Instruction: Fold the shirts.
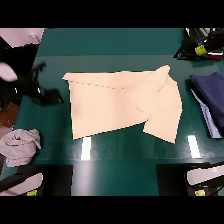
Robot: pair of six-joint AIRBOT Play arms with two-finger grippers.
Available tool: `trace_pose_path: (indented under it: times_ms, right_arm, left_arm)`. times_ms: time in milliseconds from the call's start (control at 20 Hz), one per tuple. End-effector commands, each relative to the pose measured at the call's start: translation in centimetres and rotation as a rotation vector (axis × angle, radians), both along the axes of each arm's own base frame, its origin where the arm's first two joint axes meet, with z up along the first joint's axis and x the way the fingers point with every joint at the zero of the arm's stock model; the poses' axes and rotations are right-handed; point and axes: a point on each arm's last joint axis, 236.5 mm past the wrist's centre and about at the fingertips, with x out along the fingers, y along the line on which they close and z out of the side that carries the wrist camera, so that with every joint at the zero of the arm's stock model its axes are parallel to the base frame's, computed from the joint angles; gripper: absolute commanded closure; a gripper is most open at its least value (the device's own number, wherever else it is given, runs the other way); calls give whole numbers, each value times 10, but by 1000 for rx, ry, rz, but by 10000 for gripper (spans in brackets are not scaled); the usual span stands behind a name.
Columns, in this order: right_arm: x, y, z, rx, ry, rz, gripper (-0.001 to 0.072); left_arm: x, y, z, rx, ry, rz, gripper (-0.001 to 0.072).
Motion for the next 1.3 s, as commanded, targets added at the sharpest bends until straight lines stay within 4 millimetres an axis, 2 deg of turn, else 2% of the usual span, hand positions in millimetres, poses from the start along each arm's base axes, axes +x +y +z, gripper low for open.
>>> trace_pose_path:
  times_ms: [0, 150, 250, 550, 700, 1000, 1150, 1200, 1250]
  right_arm:
    - [-6, 10, -8, 1, 31, 26, 459]
    - [-8, 10, -8, 2, 38, 30, 459]
    - [-12, 10, -10, 0, 54, 36, 459]
    - [-15, 11, -11, 0, 67, 43, 459]
    - [-15, 11, -11, 0, 69, 43, 459]
    - [-15, 11, -10, 0, 64, 43, 459]
    - [-16, 11, 1, -3, 36, 38, 459]
    - [-17, 11, 5, -5, 24, 37, 459]
    - [-18, 9, 10, -8, 11, 33, 459]
  left_arm:
    - [-85, -35, -47, -158, 127, 48, 281]
    - [-114, -45, -66, -210, 185, 79, 280]
    - [-119, -51, -70, -240, 192, 87, 281]
    - [-126, -50, -76, -231, 210, 84, 281]
    - [-133, -46, -85, -209, 226, 85, 282]
    - [-119, -49, -91, -220, 171, 136, 282]
    - [-119, -69, -93, -196, 136, 75, 282]
    - [-120, -75, -94, -189, 125, 57, 315]
    - [-118, -77, -94, -189, 115, 57, 522]
